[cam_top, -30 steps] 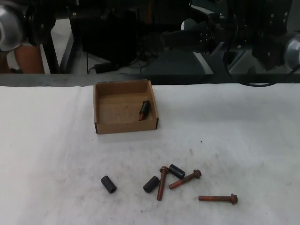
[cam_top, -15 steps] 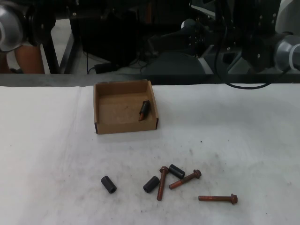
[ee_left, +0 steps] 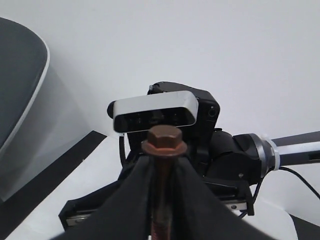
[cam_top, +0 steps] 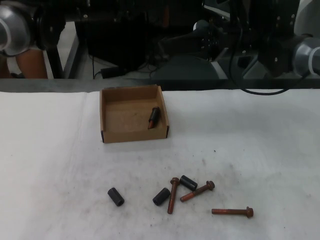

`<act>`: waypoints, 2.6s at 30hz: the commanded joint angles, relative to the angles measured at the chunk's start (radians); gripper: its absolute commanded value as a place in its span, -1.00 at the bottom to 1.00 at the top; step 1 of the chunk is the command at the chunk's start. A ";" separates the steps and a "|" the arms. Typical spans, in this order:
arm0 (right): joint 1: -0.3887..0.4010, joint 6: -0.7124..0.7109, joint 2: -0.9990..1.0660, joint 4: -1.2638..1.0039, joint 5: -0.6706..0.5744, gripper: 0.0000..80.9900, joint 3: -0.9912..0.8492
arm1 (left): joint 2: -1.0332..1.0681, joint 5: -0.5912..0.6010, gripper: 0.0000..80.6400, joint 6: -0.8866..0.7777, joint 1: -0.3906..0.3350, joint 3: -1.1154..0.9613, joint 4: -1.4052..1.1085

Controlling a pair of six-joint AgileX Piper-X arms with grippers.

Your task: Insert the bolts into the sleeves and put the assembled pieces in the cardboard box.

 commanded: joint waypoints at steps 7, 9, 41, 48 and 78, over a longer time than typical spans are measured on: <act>-0.007 0.134 -0.021 -0.224 -0.008 -0.99 -0.011 | -0.017 0.010 -0.99 -0.008 -0.003 -0.002 -0.019; -0.009 0.154 -0.021 -0.252 -0.008 -0.99 -0.011 | -0.017 0.010 -0.99 -0.008 -0.003 -0.002 -0.019; -0.012 0.172 0.000 -0.263 -0.009 -0.99 0.008 | -0.017 0.012 -0.99 0.012 0.020 0.000 -0.005; -0.012 0.172 0.000 -0.268 -0.009 -0.99 0.008 | -0.017 0.012 -0.99 0.012 0.020 0.000 -0.003; 0.011 0.180 0.000 -0.268 0.010 -0.99 0.007 | -0.017 0.034 -0.99 0.055 0.020 0.000 0.088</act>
